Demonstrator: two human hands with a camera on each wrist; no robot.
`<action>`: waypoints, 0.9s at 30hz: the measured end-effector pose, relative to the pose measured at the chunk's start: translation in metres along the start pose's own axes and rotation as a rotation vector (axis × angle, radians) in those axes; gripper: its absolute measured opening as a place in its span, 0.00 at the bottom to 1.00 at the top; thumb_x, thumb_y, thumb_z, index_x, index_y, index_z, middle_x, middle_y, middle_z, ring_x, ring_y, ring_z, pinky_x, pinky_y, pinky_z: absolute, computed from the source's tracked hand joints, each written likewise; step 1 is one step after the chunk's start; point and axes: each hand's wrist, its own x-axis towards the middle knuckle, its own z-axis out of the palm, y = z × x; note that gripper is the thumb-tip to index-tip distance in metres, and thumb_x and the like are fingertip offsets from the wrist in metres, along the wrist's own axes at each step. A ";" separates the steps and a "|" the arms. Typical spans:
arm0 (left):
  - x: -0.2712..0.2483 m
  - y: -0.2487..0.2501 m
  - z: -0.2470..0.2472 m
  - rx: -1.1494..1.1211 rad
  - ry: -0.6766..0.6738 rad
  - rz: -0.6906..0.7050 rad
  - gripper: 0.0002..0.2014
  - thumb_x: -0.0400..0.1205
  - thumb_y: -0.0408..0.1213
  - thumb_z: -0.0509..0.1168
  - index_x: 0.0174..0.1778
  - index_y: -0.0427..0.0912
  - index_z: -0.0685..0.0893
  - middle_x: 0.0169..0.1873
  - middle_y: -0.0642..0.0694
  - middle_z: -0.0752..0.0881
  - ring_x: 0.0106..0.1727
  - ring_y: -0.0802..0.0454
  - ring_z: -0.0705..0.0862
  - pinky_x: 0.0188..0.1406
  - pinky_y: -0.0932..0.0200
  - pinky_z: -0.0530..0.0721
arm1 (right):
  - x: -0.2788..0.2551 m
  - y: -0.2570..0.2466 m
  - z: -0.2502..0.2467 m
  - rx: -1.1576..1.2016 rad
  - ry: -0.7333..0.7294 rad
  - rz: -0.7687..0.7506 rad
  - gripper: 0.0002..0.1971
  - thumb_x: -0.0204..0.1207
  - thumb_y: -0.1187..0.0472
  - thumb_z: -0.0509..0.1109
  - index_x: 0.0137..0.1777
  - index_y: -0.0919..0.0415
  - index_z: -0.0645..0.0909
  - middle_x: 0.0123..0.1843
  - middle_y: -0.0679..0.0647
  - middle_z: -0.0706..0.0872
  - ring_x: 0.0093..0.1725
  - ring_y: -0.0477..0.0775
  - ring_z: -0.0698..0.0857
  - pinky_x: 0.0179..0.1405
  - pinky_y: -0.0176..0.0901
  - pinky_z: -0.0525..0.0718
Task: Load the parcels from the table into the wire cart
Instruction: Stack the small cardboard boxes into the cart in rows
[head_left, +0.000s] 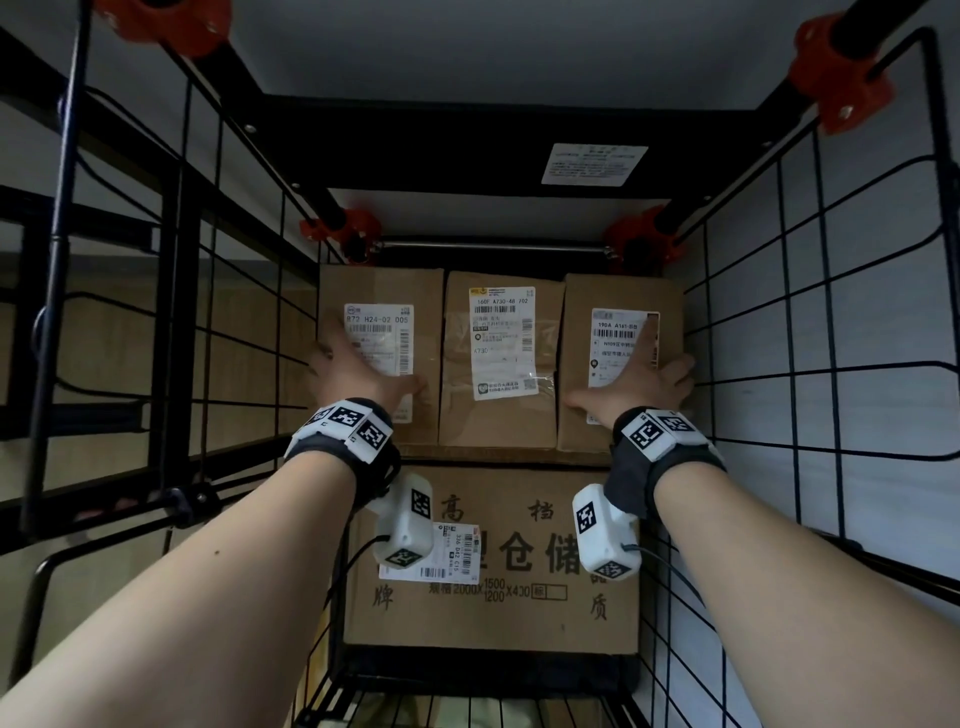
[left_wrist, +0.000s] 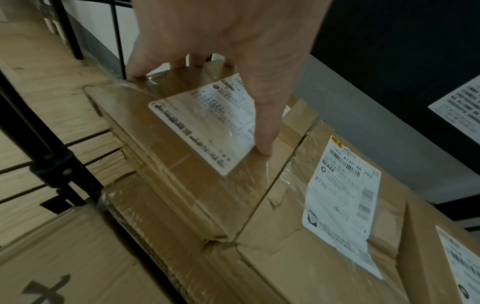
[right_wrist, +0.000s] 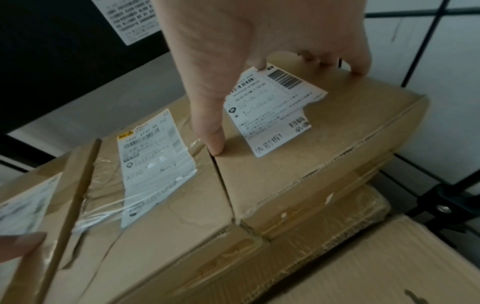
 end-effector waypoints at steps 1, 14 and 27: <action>0.000 0.000 0.000 -0.006 -0.002 -0.002 0.61 0.64 0.42 0.82 0.84 0.50 0.45 0.79 0.37 0.57 0.80 0.35 0.57 0.76 0.34 0.65 | 0.000 -0.001 0.000 -0.003 -0.002 -0.001 0.68 0.57 0.43 0.83 0.82 0.42 0.31 0.83 0.66 0.35 0.83 0.70 0.43 0.80 0.70 0.50; -0.002 0.003 -0.013 0.029 -0.036 0.036 0.54 0.66 0.47 0.80 0.82 0.49 0.52 0.77 0.38 0.61 0.79 0.37 0.60 0.75 0.36 0.67 | -0.009 0.000 -0.013 0.036 0.036 -0.010 0.59 0.62 0.44 0.79 0.83 0.43 0.39 0.85 0.63 0.40 0.83 0.68 0.46 0.80 0.68 0.53; -0.058 0.033 -0.076 0.385 -0.149 0.347 0.38 0.77 0.48 0.70 0.81 0.46 0.61 0.80 0.40 0.61 0.80 0.41 0.60 0.78 0.39 0.62 | -0.110 -0.035 -0.052 -0.120 0.065 -0.232 0.34 0.79 0.53 0.63 0.83 0.44 0.53 0.86 0.55 0.52 0.84 0.65 0.49 0.80 0.65 0.53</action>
